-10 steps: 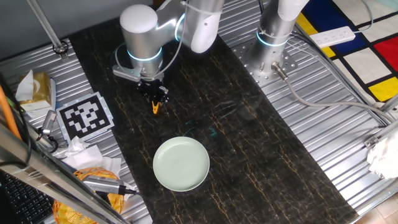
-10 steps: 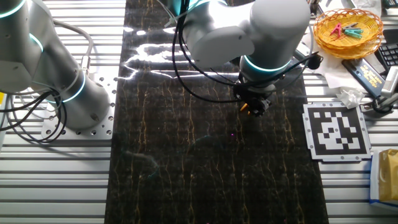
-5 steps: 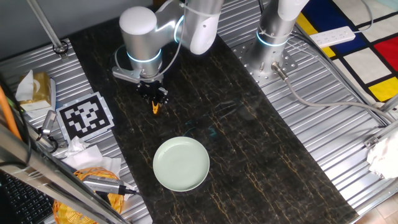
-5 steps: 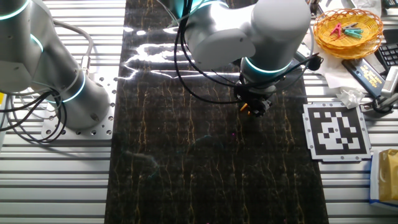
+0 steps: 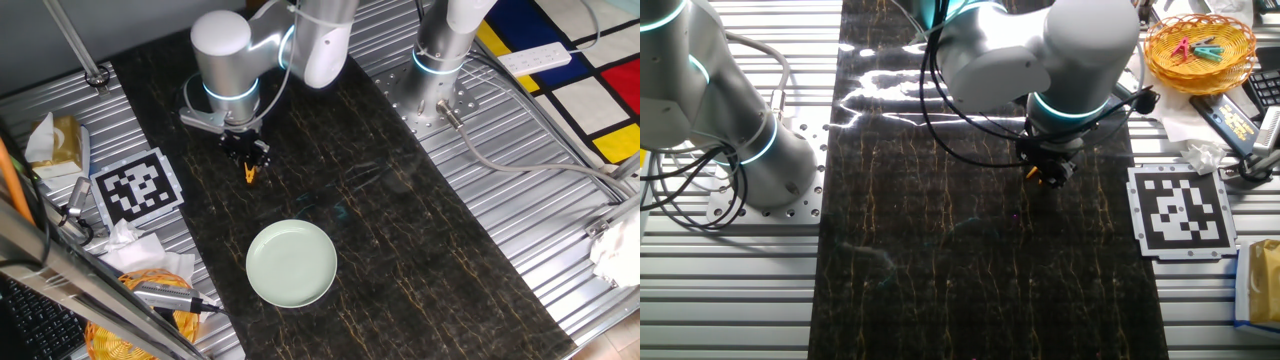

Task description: Use a clamp

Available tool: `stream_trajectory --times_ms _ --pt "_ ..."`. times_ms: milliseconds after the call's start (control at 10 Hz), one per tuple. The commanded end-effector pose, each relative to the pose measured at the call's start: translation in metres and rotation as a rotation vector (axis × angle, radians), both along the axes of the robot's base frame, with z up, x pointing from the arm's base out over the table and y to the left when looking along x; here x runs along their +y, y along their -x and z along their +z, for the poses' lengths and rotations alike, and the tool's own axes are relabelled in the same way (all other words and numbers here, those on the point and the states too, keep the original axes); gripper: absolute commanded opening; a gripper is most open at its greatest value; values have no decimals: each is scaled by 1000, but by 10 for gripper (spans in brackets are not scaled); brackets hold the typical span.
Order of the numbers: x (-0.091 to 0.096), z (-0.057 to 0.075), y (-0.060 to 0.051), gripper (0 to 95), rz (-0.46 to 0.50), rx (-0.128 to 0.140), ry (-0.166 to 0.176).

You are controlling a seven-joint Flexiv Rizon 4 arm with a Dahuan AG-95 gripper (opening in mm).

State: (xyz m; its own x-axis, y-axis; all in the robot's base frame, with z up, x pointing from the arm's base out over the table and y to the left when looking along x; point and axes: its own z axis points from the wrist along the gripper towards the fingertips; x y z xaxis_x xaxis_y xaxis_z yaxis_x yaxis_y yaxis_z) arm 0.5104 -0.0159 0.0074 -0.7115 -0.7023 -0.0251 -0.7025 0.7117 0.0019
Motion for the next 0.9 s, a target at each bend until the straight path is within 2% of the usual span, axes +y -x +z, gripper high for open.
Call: stream_trajectory --times_ms 100,900 --pt "1 1 1 380 26 1 -38" --pt "1 1 1 380 96 16 -29"
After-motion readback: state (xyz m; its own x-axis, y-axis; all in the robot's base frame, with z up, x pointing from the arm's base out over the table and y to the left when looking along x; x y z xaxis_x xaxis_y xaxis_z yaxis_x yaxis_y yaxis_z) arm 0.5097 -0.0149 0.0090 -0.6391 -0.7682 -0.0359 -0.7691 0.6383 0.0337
